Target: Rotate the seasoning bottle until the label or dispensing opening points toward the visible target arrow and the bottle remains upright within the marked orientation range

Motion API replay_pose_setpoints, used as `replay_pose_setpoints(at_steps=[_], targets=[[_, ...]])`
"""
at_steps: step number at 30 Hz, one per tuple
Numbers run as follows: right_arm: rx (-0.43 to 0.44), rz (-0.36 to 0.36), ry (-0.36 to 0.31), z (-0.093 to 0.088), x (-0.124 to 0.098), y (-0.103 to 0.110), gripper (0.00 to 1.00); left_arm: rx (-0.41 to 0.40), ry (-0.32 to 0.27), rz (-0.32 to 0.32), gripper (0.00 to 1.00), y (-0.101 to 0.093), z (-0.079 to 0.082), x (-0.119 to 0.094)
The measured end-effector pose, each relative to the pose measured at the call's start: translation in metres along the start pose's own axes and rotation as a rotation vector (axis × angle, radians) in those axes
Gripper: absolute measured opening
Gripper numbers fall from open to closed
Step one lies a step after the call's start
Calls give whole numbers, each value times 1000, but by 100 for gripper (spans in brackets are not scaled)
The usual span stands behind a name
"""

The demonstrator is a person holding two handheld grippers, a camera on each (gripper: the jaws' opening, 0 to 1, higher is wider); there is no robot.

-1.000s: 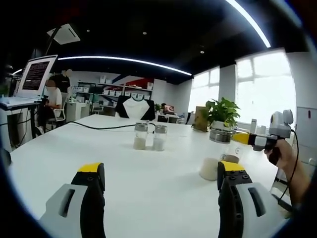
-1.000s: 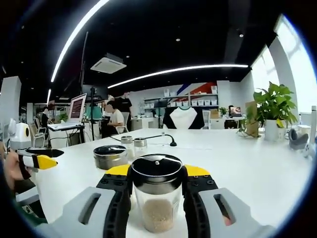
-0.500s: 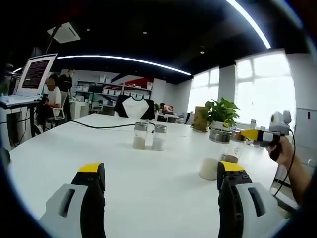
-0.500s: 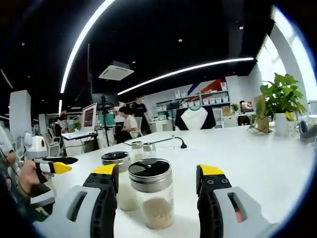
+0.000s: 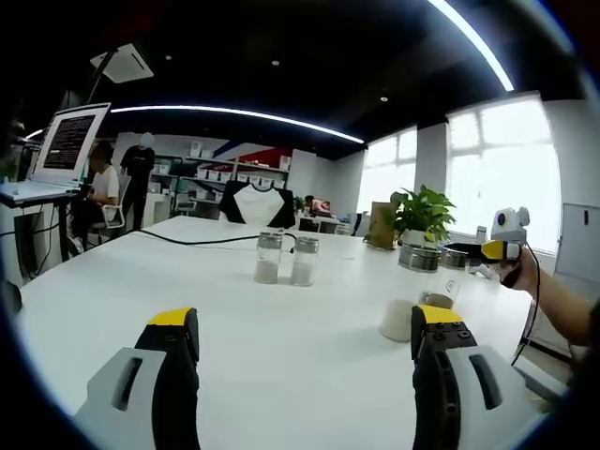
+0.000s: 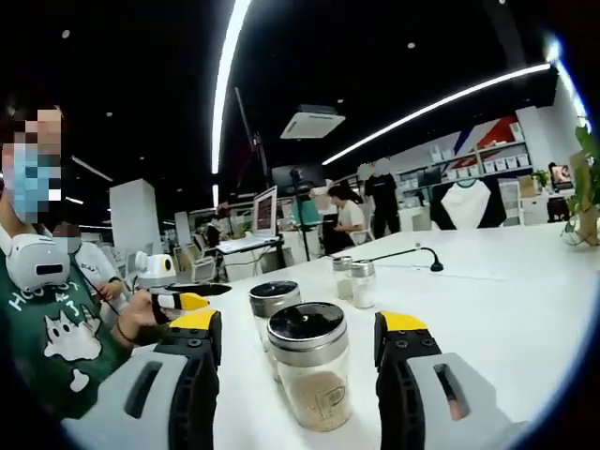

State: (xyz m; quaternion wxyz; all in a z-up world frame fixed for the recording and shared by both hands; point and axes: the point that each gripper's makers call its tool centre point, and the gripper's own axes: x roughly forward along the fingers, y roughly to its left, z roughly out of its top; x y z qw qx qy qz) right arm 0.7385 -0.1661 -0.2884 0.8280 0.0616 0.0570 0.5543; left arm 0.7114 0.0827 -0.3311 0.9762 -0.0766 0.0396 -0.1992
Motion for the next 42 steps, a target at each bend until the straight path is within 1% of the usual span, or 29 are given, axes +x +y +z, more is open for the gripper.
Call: replay_pose_setpoints(at_steps=[2, 3, 4, 6, 8, 9, 12, 14, 16, 18, 19, 21, 23, 24, 27, 29, 32, 34, 37, 42], targets=[[-9, 53, 10, -3, 1, -1, 64, 0, -1, 1, 99, 0, 0, 0], [-2, 83, 31, -8, 2, 2, 63, 0, -1, 2, 99, 1, 0, 0], [3, 96, 32, -9, 3, 1, 62, 0, 1, 1, 99, 1, 0, 0], [2, 160, 36, -13, 8, 7, 60, 0, 1, 0, 99, 1, 0, 1], [3, 184, 15, -13, 11, 9, 55, 0, 2, -1, 99, 1, 0, 1], [12, 213, -5, -11, 14, 14, 54, 0, 2, -2, 99, 1, 0, 1], [-8, 248, 10, -13, 18, 19, 53, 3, 4, 0, 99, 2, 0, 1], [-7, 257, 3, -12, 21, 21, 52, 20, 14, 1, 99, 5, -1, 1], [-12, 274, -6, -11, 23, 25, 50, 12, 10, 4, 99, 7, 0, 0], [-10, 282, -1, -11, 27, 27, 49, 8, 11, 2, 99, 8, 0, 0], [-19, 286, 23, -15, 29, 28, 49, 10, 12, 2, 99, 8, -1, 0], [-29, 286, 35, -18, 32, 29, 49, 8, 8, 4, 99, 8, 0, 0], [-13, 293, 18, -16, 32, 31, 49, 7, 8, 4, 99, 7, 0, -1], [-9, 291, 19, -17, 33, 31, 49, 7, 9, 4, 99, 8, 0, -1], [-42, 258, 18, -19, 34, 29, 42, 4, 11, 3, 99, 9, -1, 0], [-49, 265, 11, -19, 34, 33, 41, 5, 11, 2, 99, 9, -1, 0], [-68, 248, 11, -20, 34, 35, 41, 5, 12, 2, 99, 9, -1, 0], [-69, 237, 14, -18, 32, 26, 41, 4, 14, 1, 99, 8, -2, 0], [-83, 213, 24, -18, 32, 23, 41, -4, 15, -2, 98, 7, -3, 1], [-96, 200, 42, -19, 32, 19, 40, -6, 17, -5, 98, 6, -3, 0]])
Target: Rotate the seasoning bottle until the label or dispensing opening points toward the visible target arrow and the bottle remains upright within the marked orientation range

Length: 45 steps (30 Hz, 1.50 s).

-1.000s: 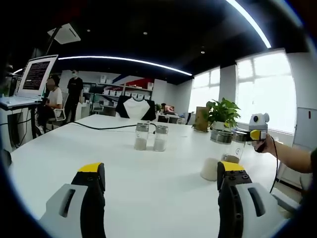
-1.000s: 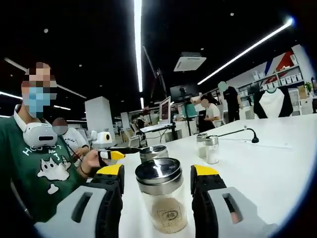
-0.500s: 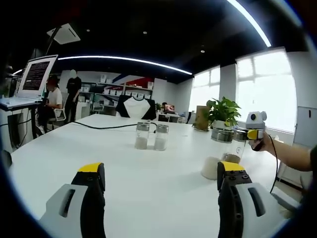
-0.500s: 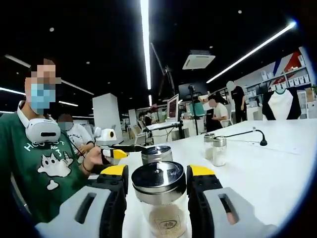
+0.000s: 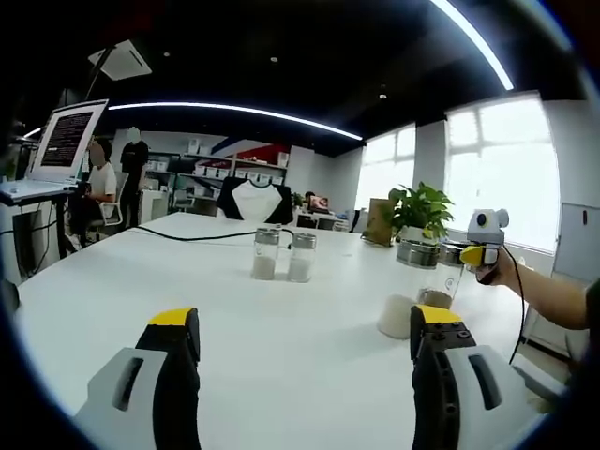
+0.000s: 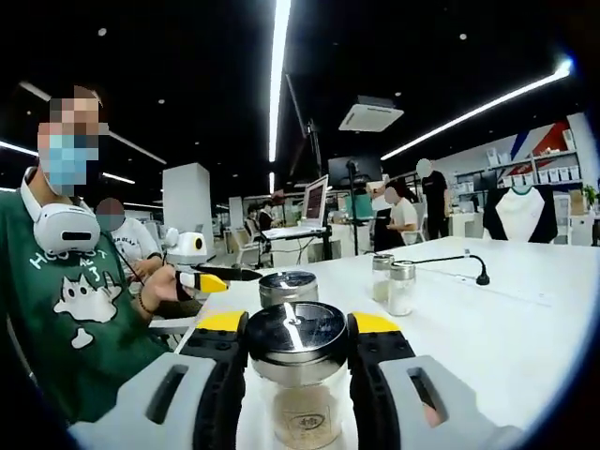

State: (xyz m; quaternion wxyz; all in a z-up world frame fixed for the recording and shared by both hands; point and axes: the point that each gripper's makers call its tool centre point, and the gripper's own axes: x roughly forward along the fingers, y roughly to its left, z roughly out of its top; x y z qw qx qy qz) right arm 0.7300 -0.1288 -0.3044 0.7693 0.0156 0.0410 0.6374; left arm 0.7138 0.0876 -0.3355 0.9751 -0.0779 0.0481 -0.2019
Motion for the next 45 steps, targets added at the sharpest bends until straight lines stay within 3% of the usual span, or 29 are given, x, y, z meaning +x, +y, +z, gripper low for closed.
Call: replay_pose_setpoints(at_steps=[15, 45], targets=[[-21, -104, 29, -1, -2, -8, 40, 16, -2, -2, 99, -2, 1, 1], [13, -459, 77, -6, -2, -18, 40, 9, 3, 10, 99, 4, 0, 2]])
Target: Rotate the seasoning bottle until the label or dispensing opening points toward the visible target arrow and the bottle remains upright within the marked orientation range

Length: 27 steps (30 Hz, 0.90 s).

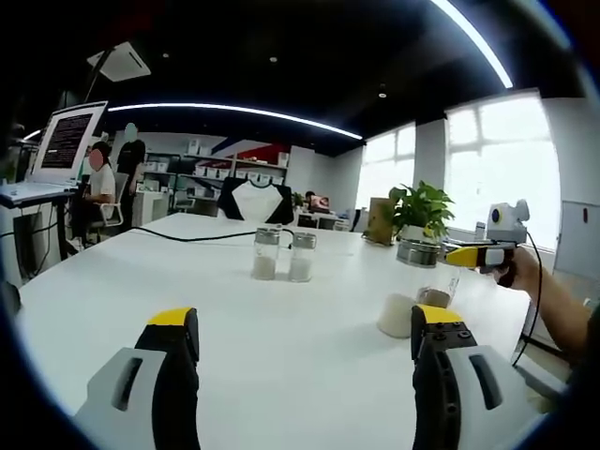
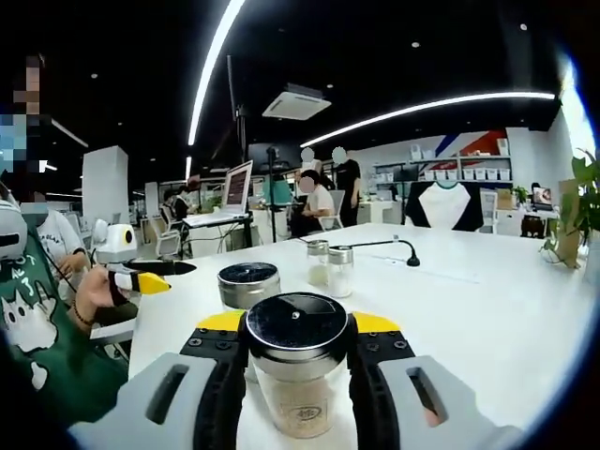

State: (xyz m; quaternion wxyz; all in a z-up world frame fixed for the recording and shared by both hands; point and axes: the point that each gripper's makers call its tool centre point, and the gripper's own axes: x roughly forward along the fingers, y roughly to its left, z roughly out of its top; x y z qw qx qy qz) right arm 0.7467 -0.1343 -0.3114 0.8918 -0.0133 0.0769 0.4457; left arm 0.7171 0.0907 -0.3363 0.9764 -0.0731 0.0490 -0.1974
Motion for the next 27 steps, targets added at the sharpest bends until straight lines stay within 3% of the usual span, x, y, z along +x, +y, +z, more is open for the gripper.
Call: replay_pose_setpoints(at_steps=[18, 27], targets=[[1, -229, 26, -3, -1, -7, 40, -12, -11, 3, 99, -4, 0, -2], [16, -302, 34, -5, -2, -10, 40, -16, -6, 8, 99, -5, -2, -2]])
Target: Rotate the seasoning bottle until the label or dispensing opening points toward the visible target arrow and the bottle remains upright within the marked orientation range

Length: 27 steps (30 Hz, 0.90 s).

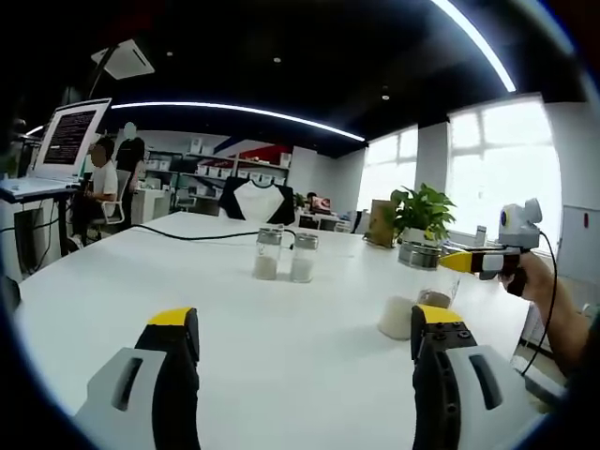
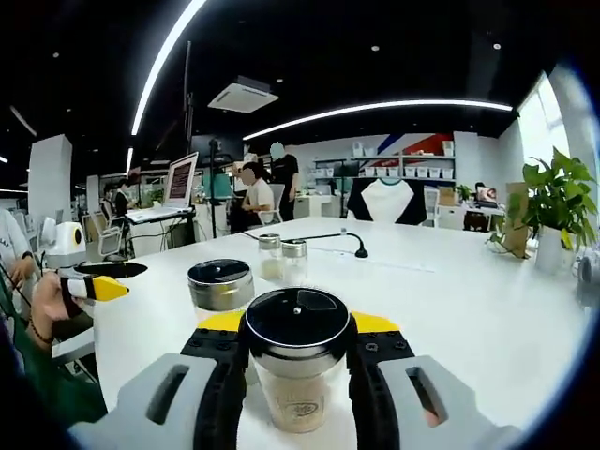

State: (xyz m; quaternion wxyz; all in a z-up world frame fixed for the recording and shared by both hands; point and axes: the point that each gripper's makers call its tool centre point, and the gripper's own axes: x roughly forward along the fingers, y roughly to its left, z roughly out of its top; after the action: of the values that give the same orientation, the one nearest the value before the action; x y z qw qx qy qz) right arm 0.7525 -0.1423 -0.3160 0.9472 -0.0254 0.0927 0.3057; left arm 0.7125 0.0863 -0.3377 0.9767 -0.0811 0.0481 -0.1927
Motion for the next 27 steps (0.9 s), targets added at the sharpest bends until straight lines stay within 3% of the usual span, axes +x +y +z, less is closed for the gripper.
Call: replay_pose_setpoints(at_steps=[15, 21, 27], targets=[[56, -97, -31, 1, 0, -7, 40, -5, 3, 12, 98, -1, 0, -4], [76, -77, -8, -2, 1, -8, 42, -5, 9, 7, 98, -4, -2, -3], [79, 16, -91, 13, -7, -2, 52, -15, 3, 8, 98, 1, 2, -3]])
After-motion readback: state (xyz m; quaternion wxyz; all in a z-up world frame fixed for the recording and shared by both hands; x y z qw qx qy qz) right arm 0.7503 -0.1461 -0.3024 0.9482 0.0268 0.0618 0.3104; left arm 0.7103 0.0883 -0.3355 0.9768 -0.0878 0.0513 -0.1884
